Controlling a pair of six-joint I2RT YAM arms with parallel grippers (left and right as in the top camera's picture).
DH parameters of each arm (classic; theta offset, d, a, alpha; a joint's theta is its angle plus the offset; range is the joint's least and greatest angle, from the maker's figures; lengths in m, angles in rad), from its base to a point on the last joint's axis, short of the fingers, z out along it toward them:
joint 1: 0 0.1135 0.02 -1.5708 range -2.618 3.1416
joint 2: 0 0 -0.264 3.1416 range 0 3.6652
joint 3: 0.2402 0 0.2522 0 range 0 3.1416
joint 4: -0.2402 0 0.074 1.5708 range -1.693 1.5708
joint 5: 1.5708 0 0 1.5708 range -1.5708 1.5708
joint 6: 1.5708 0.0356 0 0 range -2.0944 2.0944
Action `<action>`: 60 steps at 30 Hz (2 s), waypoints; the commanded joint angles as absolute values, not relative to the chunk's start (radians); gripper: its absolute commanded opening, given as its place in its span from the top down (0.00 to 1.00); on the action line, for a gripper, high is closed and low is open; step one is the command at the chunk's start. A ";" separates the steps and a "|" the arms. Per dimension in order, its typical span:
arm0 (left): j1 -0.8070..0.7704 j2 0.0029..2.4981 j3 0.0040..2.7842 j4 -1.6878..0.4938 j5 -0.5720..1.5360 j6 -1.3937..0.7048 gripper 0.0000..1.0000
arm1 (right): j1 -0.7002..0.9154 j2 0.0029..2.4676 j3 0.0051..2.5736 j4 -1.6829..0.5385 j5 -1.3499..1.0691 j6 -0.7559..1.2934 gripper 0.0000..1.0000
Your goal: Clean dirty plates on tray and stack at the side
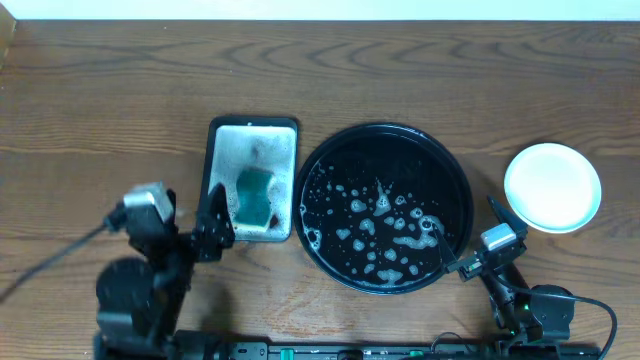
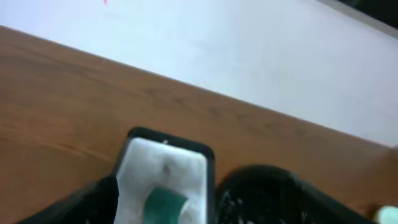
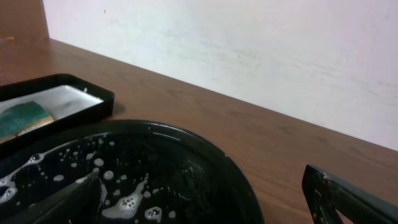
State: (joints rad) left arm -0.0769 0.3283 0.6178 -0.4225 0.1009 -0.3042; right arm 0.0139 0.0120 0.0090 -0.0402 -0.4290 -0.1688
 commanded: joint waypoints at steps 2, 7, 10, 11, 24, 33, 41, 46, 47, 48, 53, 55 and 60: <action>-0.047 0.142 0.435 -0.307 0.097 -0.263 0.16 | 0.008 0.006 0.006 -0.043 -0.430 -0.158 0.01; -0.047 0.002 0.273 -0.144 0.097 -0.262 0.16 | 0.008 0.006 0.006 -0.043 -0.430 -0.158 0.01; -0.045 0.007 0.227 -0.089 0.097 -0.262 0.16 | 0.008 0.006 0.006 -0.043 -0.430 -0.158 0.01; -0.045 0.001 0.212 -0.076 0.094 -0.250 0.16 | 0.008 0.006 0.006 -0.043 -0.430 -0.158 0.01; -0.045 0.001 0.004 0.107 0.085 -0.183 0.16 | 0.008 0.006 0.006 -0.043 -0.430 -0.158 0.01; -0.045 0.001 0.004 0.062 0.085 -0.184 0.16 | 0.008 0.006 0.006 -0.043 -0.430 -0.158 0.01; -0.045 0.002 0.004 -0.064 0.085 -0.184 0.16 | 0.008 0.006 0.006 -0.043 -0.430 -0.158 0.01; -0.045 0.003 0.004 -0.064 0.086 -0.184 0.16 | 0.008 0.006 0.006 -0.043 -0.430 -0.158 0.01; -0.045 0.003 0.004 -0.063 0.086 -0.184 0.16 | 0.008 0.006 0.006 -0.043 -0.430 -0.158 0.01; -0.045 0.003 0.004 -0.064 0.086 -0.184 0.16 | 0.008 0.006 0.006 -0.043 -0.430 -0.158 0.01; -0.045 0.003 0.004 -0.064 0.085 -0.184 0.16 | 0.008 0.006 0.006 -0.043 -0.430 -0.158 0.01; -0.045 0.003 0.004 -0.063 0.086 -0.184 0.16 | 0.008 0.006 0.006 -0.043 -0.430 -0.158 0.01; -0.045 0.003 0.004 -0.064 0.086 -0.184 0.16 | 0.008 0.006 0.006 -0.043 -0.430 -0.158 0.01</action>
State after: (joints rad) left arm -0.0521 0.0101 0.0116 -0.0181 0.0750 -0.2043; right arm 0.0139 0.0120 0.0090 -0.0402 -0.4290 -0.1684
